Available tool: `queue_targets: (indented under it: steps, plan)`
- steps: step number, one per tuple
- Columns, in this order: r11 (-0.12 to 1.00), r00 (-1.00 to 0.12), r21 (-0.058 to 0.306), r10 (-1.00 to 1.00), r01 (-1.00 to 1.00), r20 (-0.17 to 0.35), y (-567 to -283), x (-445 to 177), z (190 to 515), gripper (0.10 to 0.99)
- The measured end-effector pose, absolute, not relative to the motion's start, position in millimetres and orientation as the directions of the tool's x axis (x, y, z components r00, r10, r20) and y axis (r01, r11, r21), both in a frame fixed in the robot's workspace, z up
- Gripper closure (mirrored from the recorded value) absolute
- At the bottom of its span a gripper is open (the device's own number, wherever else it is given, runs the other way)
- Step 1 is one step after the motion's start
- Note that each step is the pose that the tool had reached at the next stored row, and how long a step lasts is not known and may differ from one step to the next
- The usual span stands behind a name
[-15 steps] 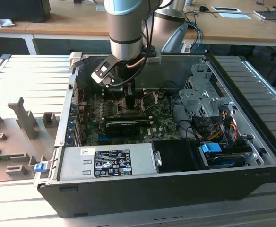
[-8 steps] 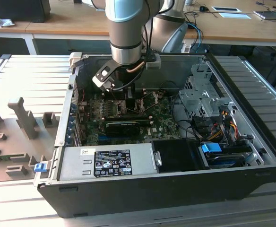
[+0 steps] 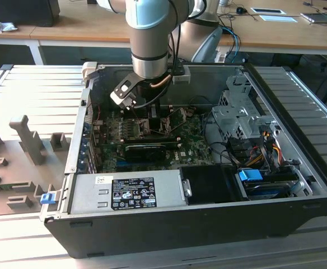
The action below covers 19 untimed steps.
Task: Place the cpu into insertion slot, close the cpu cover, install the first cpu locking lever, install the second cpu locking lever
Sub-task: 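Place the cpu into insertion slot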
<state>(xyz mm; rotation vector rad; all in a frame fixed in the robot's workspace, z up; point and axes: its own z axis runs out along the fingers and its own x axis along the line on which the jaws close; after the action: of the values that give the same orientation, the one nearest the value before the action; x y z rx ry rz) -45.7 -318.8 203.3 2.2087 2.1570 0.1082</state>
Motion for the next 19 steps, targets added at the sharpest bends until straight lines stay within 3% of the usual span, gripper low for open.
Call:
queue_targets:
  steps: [8, 10, 19]
  plan:
    - [-0.024, 0.023, 0.086, 1.000, 0.996, 0.013, -318.6, -45.7, 201.5, 0.553]
    - [-0.024, 0.023, 0.086, 1.000, 0.996, 0.013, -318.6, -45.7, 201.4, 0.475]
    - [0.006, -0.007, 0.086, 1.000, 0.996, 0.020, -316.1, -44.7, 201.3, 0.475]
